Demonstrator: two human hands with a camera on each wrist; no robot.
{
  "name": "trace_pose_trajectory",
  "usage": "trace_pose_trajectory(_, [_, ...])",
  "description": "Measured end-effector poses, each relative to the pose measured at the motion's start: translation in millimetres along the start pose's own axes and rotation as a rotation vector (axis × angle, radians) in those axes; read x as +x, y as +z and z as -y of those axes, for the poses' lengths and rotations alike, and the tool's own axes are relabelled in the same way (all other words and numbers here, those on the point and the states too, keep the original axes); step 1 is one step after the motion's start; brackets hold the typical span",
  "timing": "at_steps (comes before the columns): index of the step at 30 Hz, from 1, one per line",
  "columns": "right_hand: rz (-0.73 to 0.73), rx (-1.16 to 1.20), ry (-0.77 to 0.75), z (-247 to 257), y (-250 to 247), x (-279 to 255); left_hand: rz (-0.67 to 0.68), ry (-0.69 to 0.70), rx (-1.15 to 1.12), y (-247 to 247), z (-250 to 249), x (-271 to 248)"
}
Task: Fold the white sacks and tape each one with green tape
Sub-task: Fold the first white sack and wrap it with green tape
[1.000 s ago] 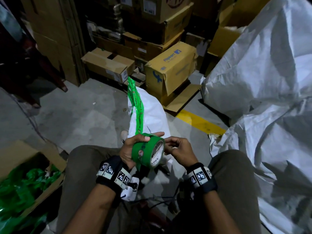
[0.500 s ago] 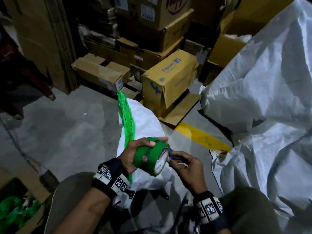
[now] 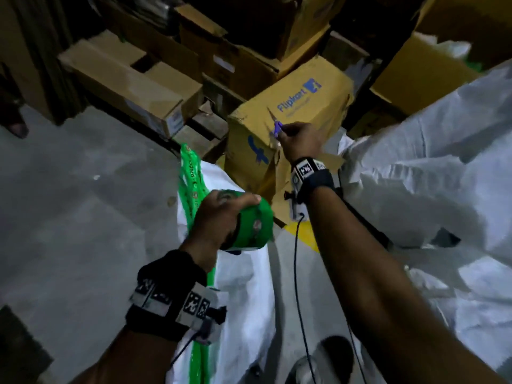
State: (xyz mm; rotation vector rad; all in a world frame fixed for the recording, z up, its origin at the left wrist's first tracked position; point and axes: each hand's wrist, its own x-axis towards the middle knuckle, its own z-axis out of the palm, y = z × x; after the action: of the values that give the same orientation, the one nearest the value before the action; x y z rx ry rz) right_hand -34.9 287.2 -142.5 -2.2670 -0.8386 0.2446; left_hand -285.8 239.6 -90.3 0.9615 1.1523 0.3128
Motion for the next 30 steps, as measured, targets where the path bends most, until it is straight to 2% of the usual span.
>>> trace_pose_trajectory(4, [0.049, -0.248, -0.025, -21, 32, 42, -0.044, 0.011, 0.043, 14, -11, 24])
trace_pose_trajectory(8, [0.056, -0.378, -0.097, -6, 12, 32, -0.116, 0.013, 0.059, 17, -19, 37])
trace_pose_trajectory(10, [0.161, -0.196, -0.081, 5, -15, 3, -0.204, 0.026, 0.024, 18, -21, 43])
trace_pose_trajectory(13, [0.591, 0.418, 0.095, 23, -51, -72, -0.32, 0.042, -0.037, 17, -26, 48])
trace_pose_trajectory(14, [0.695, 0.566, 0.114, 25, -57, -95, -0.339, 0.042, -0.053, 16, -27, 48])
trace_pose_trajectory(15, [0.716, 0.617, 0.071, 27, -59, -114, -0.337, 0.04, -0.074, 17, -29, 47])
trace_pose_trajectory(16, [0.657, 0.587, 0.004, 30, -57, -126, -0.32, 0.042, -0.102, 17, -30, 46])
trace_pose_trajectory(18, [0.445, 0.431, -0.099, 28, -49, -136, -0.245, 0.067, -0.173, 17, -35, 42])
trace_pose_trajectory(20, [0.348, 0.406, -0.092, 23, -44, -129, -0.154, 0.091, -0.197, 15, -38, 41])
trace_pose_trajectory(22, [0.308, 0.52, 0.019, 15, -39, -108, -0.075, 0.091, -0.212, 10, -39, 40])
trace_pose_trajectory(25, [0.154, 0.787, 0.282, -1, -33, -48, 0.008, 0.056, -0.243, 1, -42, 39])
trace_pose_trajectory(28, [-0.018, 0.944, 0.513, -2, -34, 21, -0.007, 0.036, -0.253, -5, -41, 39])
trace_pose_trajectory(30, [-0.081, 0.96, 0.597, 2, -34, 55, -0.003, 0.039, -0.226, -7, -39, 38])
